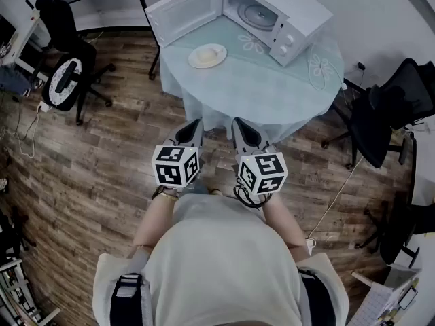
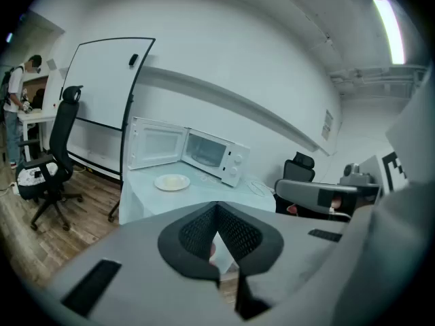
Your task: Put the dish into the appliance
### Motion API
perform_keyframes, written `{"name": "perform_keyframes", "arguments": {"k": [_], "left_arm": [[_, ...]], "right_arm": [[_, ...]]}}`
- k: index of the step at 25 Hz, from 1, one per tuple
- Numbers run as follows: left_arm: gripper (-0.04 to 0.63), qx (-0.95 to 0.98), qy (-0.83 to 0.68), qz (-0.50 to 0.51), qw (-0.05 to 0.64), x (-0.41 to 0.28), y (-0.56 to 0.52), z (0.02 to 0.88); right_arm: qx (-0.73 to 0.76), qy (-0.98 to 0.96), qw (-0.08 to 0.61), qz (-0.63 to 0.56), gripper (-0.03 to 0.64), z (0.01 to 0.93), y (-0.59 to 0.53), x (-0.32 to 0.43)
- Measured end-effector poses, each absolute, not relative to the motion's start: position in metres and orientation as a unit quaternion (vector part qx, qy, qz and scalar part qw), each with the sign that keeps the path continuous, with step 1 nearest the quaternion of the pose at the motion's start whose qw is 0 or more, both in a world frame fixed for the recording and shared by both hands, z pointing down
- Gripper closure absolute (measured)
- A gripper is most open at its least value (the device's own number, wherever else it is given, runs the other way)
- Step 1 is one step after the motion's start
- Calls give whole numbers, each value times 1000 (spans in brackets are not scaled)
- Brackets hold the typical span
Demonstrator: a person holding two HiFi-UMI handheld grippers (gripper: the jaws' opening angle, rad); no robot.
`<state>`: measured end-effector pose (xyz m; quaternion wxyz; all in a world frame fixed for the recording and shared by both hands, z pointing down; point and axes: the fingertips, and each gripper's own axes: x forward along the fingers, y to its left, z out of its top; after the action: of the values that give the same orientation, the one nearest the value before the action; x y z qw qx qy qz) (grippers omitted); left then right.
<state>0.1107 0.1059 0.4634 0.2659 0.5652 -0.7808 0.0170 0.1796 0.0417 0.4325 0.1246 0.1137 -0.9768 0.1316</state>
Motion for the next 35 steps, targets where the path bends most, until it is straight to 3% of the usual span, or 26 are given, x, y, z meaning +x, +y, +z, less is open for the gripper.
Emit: {"name": "perform_keyframes", "arguments": {"k": [18,28,35], "left_arm": [[588,564,-783,-24,260,151,144,453],[588,582,-770,-7,260,121,141,460],[588,604,-749,-11,273,63,133,467]], "right_arm": [[122,-980,117,104,612,430,71,223],[119,-977,126,123,612,437,70,196],[152,-973,122,125,612,442,62,147]]}}
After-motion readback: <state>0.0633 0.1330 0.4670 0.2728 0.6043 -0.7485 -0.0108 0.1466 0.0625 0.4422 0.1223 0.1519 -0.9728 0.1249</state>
